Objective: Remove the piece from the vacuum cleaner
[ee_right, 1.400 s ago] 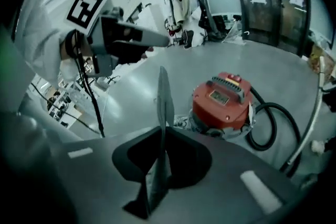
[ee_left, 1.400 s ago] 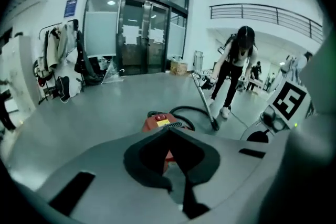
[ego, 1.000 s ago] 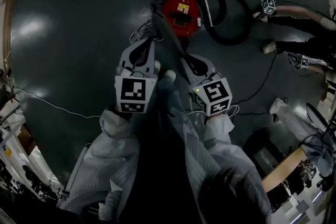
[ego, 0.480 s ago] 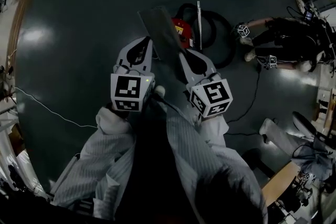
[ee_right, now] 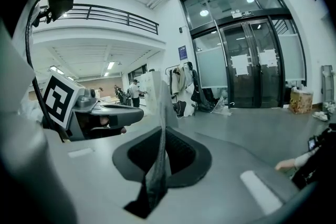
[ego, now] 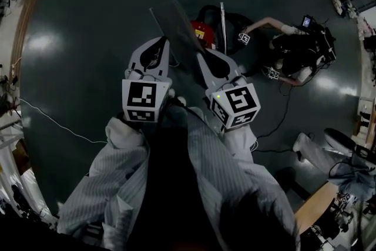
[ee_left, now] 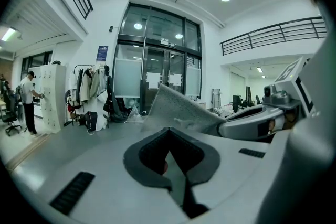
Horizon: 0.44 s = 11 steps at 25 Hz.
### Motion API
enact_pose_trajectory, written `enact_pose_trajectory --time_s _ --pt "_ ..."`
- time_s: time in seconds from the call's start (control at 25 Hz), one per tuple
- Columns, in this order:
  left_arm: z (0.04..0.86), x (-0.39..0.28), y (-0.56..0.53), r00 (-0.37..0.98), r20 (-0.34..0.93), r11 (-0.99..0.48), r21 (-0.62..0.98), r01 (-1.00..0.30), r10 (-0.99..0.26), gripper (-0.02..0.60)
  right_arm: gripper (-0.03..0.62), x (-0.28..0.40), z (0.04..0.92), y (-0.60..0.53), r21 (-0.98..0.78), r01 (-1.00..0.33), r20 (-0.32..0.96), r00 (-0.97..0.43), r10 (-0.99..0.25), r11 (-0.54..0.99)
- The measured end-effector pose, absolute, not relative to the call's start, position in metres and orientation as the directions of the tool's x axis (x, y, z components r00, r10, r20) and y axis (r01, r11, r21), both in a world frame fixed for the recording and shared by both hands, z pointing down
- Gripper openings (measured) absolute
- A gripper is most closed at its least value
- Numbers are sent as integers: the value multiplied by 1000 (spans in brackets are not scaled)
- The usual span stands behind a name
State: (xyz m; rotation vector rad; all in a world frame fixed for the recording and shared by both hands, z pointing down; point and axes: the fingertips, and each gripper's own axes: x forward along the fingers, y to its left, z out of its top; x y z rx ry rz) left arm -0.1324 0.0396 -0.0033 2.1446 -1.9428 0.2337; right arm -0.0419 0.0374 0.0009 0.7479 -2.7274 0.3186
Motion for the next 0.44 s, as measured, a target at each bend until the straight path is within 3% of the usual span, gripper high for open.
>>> enact_pose_trajectory --time_s 0.44 --pt "-11 -128 48 107 259 -94 63 -994 -960 5 23 -34 -7 45 -106 -534 328 -815 -478 838"
